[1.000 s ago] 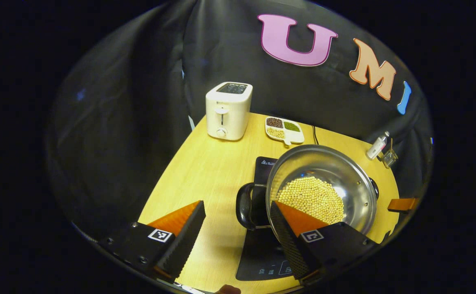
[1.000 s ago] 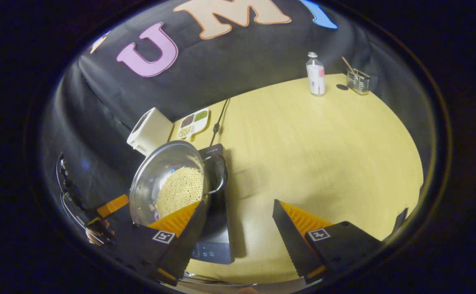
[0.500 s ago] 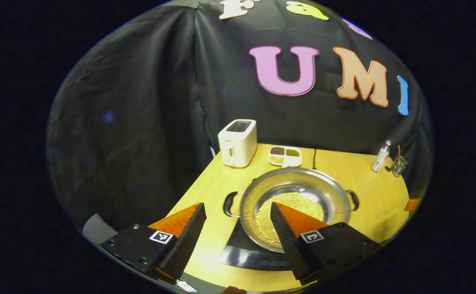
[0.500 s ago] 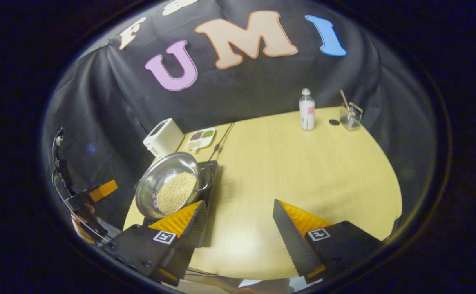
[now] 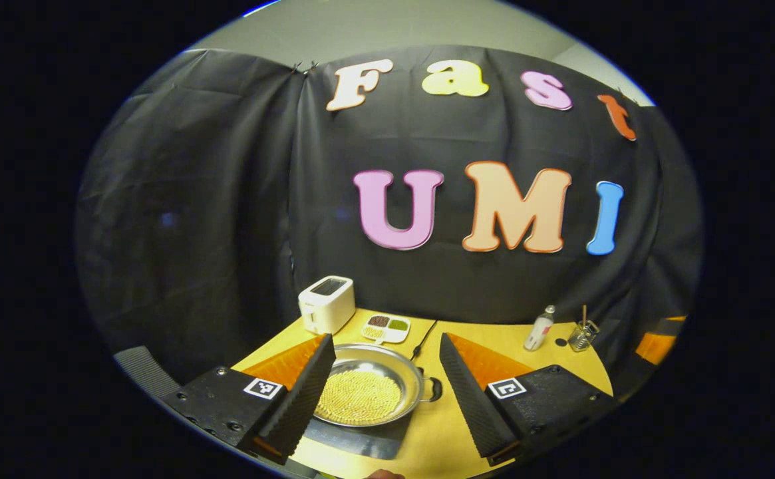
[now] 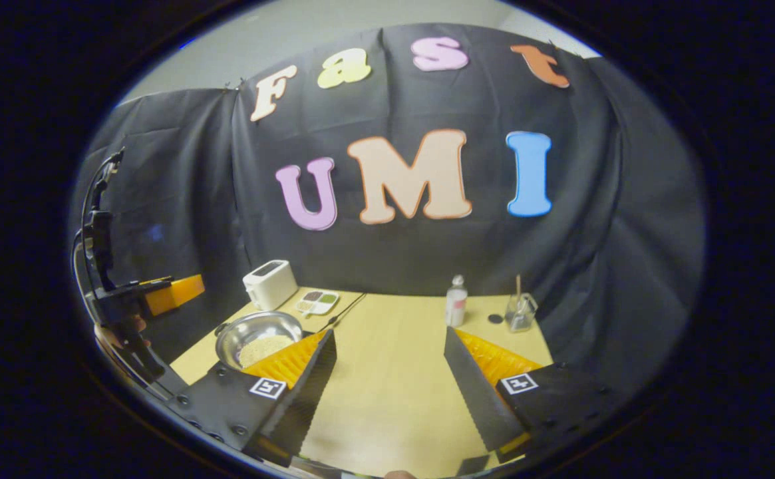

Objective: First push the handle of the pot to place it horizontally, then grasp the pot with both hands and set it on the induction cooktop.

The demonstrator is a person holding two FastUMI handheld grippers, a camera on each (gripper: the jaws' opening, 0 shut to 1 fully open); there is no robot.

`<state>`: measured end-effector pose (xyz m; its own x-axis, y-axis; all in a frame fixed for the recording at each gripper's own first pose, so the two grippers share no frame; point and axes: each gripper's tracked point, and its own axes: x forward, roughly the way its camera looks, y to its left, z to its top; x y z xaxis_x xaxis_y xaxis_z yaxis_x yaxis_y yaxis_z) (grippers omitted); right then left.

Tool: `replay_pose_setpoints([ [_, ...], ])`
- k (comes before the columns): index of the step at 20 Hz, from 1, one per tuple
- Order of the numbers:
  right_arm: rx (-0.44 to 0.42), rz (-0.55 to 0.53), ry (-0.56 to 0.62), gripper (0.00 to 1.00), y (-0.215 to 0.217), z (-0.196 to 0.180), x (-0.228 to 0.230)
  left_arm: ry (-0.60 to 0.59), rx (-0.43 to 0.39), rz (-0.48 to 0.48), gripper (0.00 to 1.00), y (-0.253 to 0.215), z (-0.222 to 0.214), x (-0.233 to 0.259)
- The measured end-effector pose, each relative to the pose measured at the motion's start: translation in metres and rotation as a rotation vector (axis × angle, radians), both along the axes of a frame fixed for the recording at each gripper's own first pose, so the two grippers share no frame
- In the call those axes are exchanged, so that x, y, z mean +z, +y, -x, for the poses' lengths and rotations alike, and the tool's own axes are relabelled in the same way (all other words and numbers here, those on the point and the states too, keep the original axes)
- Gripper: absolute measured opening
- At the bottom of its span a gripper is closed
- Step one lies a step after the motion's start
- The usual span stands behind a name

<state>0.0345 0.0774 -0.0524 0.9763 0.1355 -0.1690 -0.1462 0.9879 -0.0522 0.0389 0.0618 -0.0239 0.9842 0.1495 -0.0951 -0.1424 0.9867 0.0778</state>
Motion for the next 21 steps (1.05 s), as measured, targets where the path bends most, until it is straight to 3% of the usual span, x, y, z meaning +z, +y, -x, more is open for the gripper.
replay_pose_setpoints([
  [2,-0.036,0.026,-0.062,0.94,-0.021,0.017,0.022,-0.039,-0.019,-0.039,0.96,-0.024,0.007,0.014],
  [7,-0.13,0.044,-0.165,0.94,-0.063,0.049,0.057,-0.07,-0.081,0.001,0.95,-0.082,0.021,0.014],
  [11,-0.196,0.043,-0.185,0.94,-0.09,0.067,0.052,-0.087,-0.108,0.012,0.96,-0.104,0.03,0.017],
  [21,-0.231,0.014,-0.156,0.94,-0.109,0.086,0.031,-0.084,-0.187,-0.033,0.96,-0.145,0.037,0.011],
])
